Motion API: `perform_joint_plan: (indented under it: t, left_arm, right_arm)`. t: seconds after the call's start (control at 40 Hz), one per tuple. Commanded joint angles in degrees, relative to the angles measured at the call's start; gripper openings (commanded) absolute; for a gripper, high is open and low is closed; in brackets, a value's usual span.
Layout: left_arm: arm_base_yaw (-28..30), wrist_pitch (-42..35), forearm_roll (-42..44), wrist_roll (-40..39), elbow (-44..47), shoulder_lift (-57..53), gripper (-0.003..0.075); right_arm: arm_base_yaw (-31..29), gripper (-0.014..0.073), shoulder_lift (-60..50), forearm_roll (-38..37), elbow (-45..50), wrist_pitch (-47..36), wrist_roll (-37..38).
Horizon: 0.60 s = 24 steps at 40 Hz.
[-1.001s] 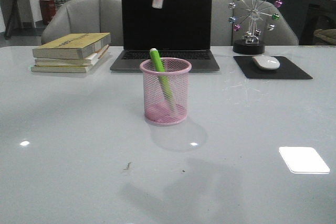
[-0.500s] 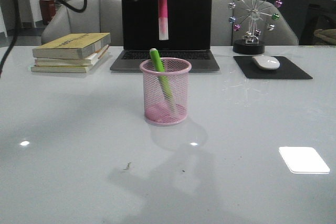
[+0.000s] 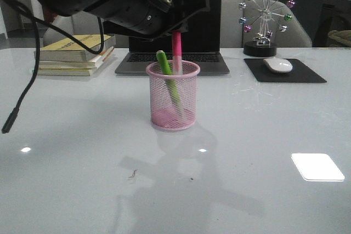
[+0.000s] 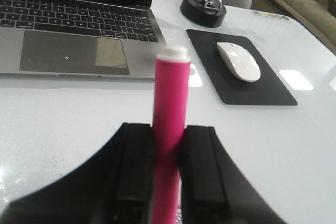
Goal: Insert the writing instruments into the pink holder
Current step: 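Lower the pink marker into the holder and open the left gripper, then raise the left gripper away from the holder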
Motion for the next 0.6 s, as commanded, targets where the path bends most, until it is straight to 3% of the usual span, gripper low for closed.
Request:
perform_joint_plan:
  t: [0.0, 0.1, 0.33, 0.58]
  left_arm:
    - [-0.3, -2.9, 0.2, -0.6, -1.5, -3.2, 0.0094]
    - [0.3, -0.9, 1.4, 0.0, -1.5, -3.2, 0.0150]
    - [0.3, -0.8, 1.4, 0.0, -1.5, -2.9, 0.0463]
    - [1.7, 2.6, 5.7, 3.3, -1.6, -4.9, 0.0478]
  right_arm:
    - [-0.4, 0.0415, 0.1, -0.9, -1.6, -3.9, -0.1]
    - [-0.4, 0.0415, 0.1, -0.9, -1.6, -3.9, -0.1]
    - [-0.4, 0.0415, 0.1, -0.9, -1.6, -4.0, -0.1]
    - [-0.4, 0.0415, 0.1, -0.9, -1.6, -4.0, -0.1]
